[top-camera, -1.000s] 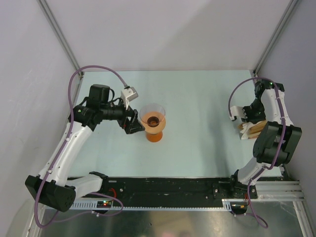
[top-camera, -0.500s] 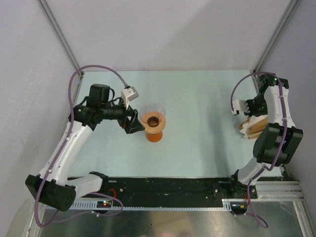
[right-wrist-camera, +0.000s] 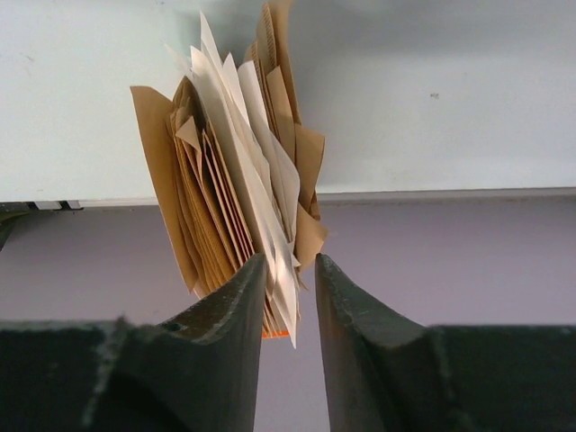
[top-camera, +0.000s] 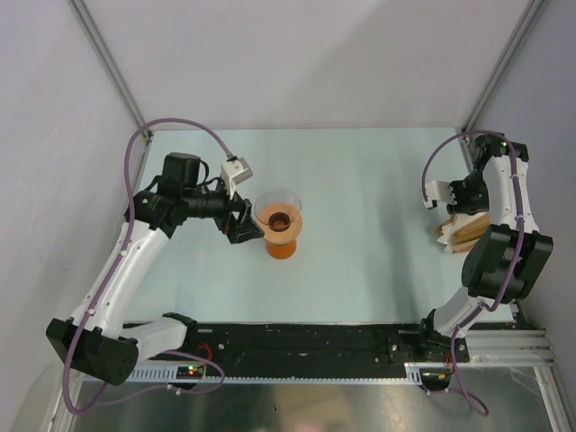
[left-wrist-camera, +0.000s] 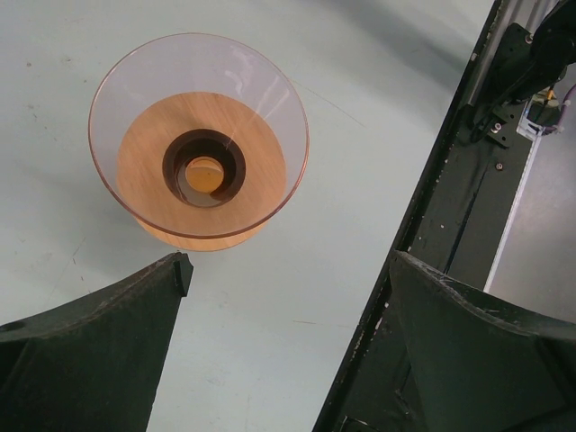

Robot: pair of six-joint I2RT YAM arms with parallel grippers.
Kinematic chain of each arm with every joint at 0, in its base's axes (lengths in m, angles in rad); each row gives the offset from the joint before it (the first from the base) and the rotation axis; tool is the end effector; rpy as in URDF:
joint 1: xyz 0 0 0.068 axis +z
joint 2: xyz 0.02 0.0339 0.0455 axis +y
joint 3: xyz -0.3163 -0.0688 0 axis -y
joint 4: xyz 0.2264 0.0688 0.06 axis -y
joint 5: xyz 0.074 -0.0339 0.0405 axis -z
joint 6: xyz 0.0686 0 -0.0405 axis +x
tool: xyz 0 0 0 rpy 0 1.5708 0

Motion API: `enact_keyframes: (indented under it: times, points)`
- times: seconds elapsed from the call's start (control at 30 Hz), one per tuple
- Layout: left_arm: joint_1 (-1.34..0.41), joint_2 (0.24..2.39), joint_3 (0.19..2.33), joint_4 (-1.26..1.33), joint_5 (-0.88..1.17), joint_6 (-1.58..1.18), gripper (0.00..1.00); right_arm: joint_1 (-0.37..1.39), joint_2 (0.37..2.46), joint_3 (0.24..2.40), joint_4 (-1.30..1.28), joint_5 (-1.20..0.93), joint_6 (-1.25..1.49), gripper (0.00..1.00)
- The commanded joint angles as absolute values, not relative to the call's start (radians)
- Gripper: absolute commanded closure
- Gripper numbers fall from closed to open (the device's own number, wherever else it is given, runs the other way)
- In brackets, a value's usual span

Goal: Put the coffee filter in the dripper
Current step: Pick up the coffee filter from the coffee filter holder.

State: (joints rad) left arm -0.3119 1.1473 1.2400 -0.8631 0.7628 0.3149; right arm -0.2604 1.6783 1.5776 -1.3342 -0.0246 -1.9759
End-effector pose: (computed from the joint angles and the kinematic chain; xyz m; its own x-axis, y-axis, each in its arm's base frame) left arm 0.1745 -0.1061 0.3965 -0.4154 0.3692 -0.8314 0.8649 0.4433 -0.2353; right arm 0.2947 -0.0768 0.3236 0.1437 -0.9891 0.0310 -0.9801 -0.1466 -0.1341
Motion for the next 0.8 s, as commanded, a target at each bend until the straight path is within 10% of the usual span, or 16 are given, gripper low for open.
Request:
enact_keyframes:
  times: [0.0,0.3,0.6,0.77]
  points:
    - [-0.315,1.153,1.288,-0.854,0.775,0.33,0.01,-0.288,1.683,1.626,-1.53,-0.004,-2.044,0.64]
    - [-0.314,1.158,1.292,-0.854,0.775,0.326,0.02,-0.305,1.713,1.625,-1.494,0.014,-2.064,0.67]
    - [-0.315,1.164,1.295,-0.854,0.771,0.328,0.02,-0.318,1.738,1.652,-1.48,0.04,-2.073,0.94]
    - [-0.315,1.171,1.302,-0.854,0.774,0.334,0.02,-0.327,1.73,1.696,-1.524,0.045,-2.077,0.84]
